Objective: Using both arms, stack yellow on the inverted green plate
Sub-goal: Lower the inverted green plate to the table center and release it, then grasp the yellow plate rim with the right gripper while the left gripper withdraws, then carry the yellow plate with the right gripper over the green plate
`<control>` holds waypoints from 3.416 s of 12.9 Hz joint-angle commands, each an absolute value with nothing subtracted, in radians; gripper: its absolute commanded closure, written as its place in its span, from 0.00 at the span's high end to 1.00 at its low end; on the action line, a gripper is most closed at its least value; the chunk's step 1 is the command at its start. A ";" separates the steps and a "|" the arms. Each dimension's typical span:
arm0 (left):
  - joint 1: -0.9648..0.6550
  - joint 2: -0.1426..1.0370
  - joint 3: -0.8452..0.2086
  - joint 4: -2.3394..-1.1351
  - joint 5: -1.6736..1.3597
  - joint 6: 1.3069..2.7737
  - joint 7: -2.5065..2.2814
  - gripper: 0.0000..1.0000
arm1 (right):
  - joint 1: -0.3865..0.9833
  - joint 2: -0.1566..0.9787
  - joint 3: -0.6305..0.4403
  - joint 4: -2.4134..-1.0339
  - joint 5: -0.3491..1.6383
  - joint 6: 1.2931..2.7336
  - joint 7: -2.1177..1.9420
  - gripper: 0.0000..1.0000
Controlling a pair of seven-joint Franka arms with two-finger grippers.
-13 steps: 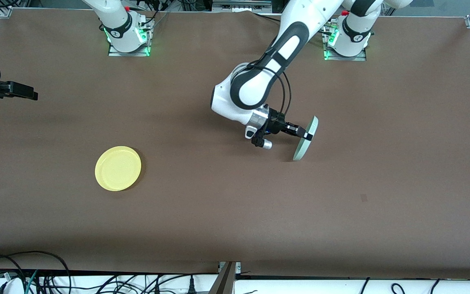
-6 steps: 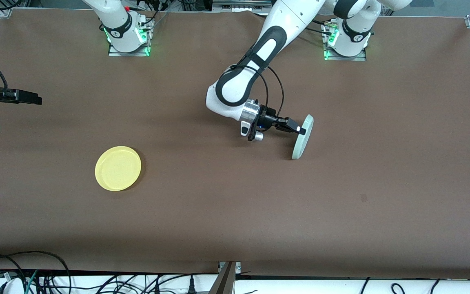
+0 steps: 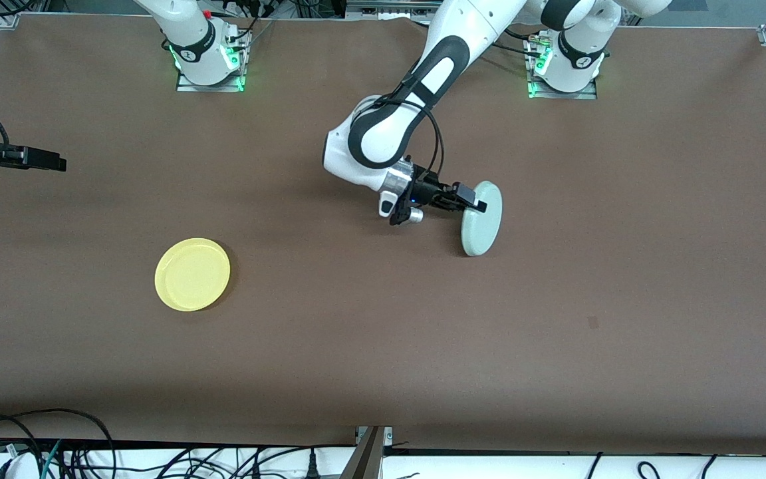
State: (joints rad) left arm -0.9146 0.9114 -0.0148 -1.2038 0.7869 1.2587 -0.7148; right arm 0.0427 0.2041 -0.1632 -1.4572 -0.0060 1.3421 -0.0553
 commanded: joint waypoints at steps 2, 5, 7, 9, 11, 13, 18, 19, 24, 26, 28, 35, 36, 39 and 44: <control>-0.899 0.913 -0.014 -1.048 0.620 1.305 -0.698 1.00 | 0.012 0.201 -0.160 -1.460 0.005 1.333 -0.069 1.00; -0.821 0.867 -0.017 -1.003 0.395 1.386 -0.698 1.00 | 0.011 0.259 -0.160 -1.459 0.009 1.403 -0.066 1.00; -0.752 0.824 -0.015 -1.005 0.263 1.442 -0.696 1.00 | 0.017 0.332 -0.158 -1.460 0.011 1.481 -0.067 1.00; -0.692 0.787 -0.018 -1.005 0.197 1.442 -0.683 1.00 | 0.026 0.415 -0.150 -1.460 0.011 1.563 -0.066 1.00; -0.608 0.735 -0.015 -1.011 0.167 1.439 -0.513 1.00 | 0.051 0.469 -0.150 -1.460 0.011 1.618 -0.060 1.00; -0.505 0.686 -0.015 -1.015 0.112 1.439 -0.396 1.00 | 0.057 0.520 -0.150 -1.476 0.044 1.687 -0.057 1.00; -0.303 0.569 -0.015 -1.014 0.094 1.440 -0.232 1.00 | 0.038 0.612 -0.150 -1.600 0.195 1.931 -0.060 1.00; -0.276 0.546 -0.015 -1.015 0.095 1.439 -0.230 1.00 | 0.035 0.624 -0.150 -1.629 0.212 1.986 -0.060 1.00; -0.160 0.448 -0.005 -1.081 -0.007 1.419 -0.056 1.00 | 0.015 0.676 -0.150 -1.661 0.279 2.098 -0.063 1.00; -0.101 0.335 -0.002 -1.266 -0.038 1.527 -0.032 1.00 | 0.017 0.676 -0.150 -1.684 0.281 2.126 -0.063 1.00; -0.063 0.176 -0.003 -1.516 -0.032 1.723 -0.028 1.00 | 0.017 0.681 -0.150 -1.695 0.282 2.147 -0.066 0.87; -0.041 -0.062 -0.011 -1.856 -0.025 1.844 -0.038 1.00 | 0.021 0.684 -0.135 -1.717 0.291 2.186 -0.069 0.27; -0.041 -0.087 -0.015 -1.882 -0.011 1.838 -0.038 1.00 | 0.023 0.684 -0.133 -1.715 0.296 2.184 -0.071 0.13; -0.044 -0.084 -0.021 -1.873 0.061 1.822 -0.037 1.00 | 0.025 0.666 -0.100 -1.704 0.296 2.166 -0.071 0.00; -0.043 -0.015 -0.021 -1.758 0.061 1.752 -0.037 1.00 | 0.026 0.578 0.095 -1.690 0.305 2.131 0.071 0.00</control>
State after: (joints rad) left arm -0.0452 -0.0531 -0.0187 -1.8336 0.0391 1.7939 -0.0510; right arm 0.0293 0.6198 0.0157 -1.6790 0.2844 2.1483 -0.0096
